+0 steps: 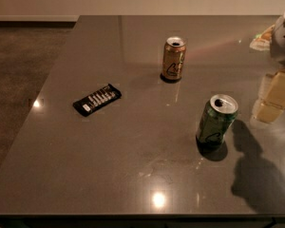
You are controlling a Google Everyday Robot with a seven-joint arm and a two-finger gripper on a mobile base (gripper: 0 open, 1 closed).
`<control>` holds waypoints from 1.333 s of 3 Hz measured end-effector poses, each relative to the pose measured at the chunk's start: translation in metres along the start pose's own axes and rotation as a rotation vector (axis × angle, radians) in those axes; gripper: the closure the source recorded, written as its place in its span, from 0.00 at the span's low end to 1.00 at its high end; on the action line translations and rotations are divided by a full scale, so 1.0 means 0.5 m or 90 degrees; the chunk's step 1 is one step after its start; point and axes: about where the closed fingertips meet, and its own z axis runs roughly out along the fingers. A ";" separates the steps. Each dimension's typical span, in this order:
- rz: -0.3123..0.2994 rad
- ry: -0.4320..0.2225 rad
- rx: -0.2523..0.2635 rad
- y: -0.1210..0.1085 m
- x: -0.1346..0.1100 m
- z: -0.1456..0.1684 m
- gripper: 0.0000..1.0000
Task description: Knock orange can over
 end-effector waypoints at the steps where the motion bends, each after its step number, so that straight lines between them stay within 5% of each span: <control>1: 0.000 0.000 0.000 0.000 0.000 0.000 0.00; 4: 0.160 -0.148 0.044 -0.152 -0.078 0.056 0.00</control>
Offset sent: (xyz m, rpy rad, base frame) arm 0.0473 0.0066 -0.0028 0.1829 -0.0838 -0.1552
